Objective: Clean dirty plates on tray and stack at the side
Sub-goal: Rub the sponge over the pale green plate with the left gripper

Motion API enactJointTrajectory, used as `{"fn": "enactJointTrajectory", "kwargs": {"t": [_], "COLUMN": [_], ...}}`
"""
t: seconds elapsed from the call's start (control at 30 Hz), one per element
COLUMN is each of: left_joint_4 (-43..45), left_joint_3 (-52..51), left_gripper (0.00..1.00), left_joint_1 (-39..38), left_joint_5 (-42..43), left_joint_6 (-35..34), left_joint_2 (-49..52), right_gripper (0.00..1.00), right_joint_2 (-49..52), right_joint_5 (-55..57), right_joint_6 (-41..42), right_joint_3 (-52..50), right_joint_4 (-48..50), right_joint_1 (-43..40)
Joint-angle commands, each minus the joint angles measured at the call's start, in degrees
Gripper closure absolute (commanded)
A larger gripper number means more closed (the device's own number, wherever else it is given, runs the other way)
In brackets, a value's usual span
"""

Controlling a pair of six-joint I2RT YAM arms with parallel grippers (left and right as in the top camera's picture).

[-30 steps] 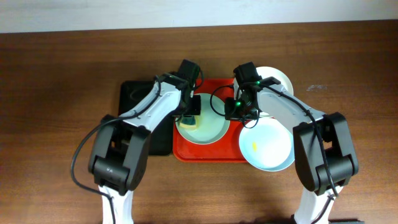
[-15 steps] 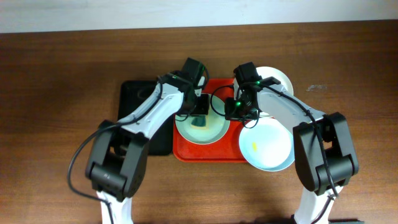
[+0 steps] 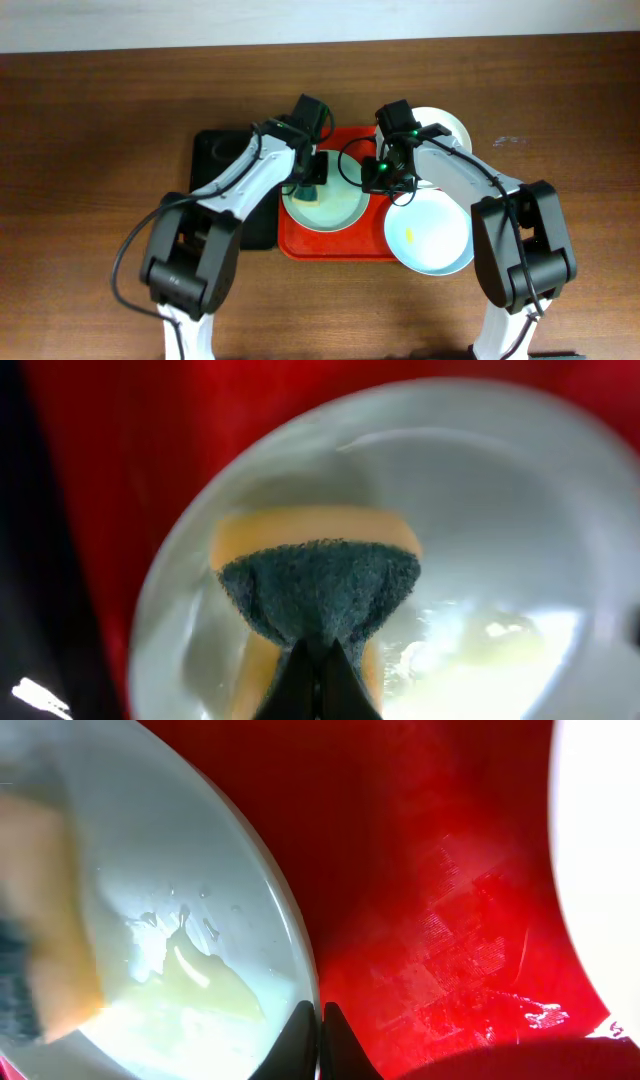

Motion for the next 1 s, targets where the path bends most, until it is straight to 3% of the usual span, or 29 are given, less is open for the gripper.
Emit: {"fn": "enactJointTrajectory", "kwargs": {"t": [0.0,0.23,0.37,0.77,0.97], "left_joint_4": [-0.31,2.16,2.05,-2.86,-13.73], "left_joint_3": [-0.9,-0.87,-0.42,0.26,0.24], "left_gripper": [1.0,1.0,1.0,1.0,1.0], "left_joint_1": [-0.31,-2.93,-1.66,4.28,8.76], "left_joint_5": [8.46,25.29,25.92,8.61,-0.44], "left_joint_6": [-0.52,2.25,2.49,3.96,5.88], "left_joint_2": [3.87,4.09,3.06,-15.72,-17.64], "right_gripper": [0.96,0.96,0.96,0.96,0.96], "right_joint_2": [0.68,0.68,0.68,0.68,0.68], "right_joint_5": [0.76,0.76,0.76,0.76,0.76], "right_joint_6": [-0.57,-0.57,-0.57,-0.57,-0.57], "right_joint_3": [-0.68,-0.68,-0.68,-0.68,-0.68], "right_joint_4": [-0.2,-0.2,-0.2,-0.42,-0.39], "right_joint_1": [0.07,0.07,0.07,0.07,0.07]}}
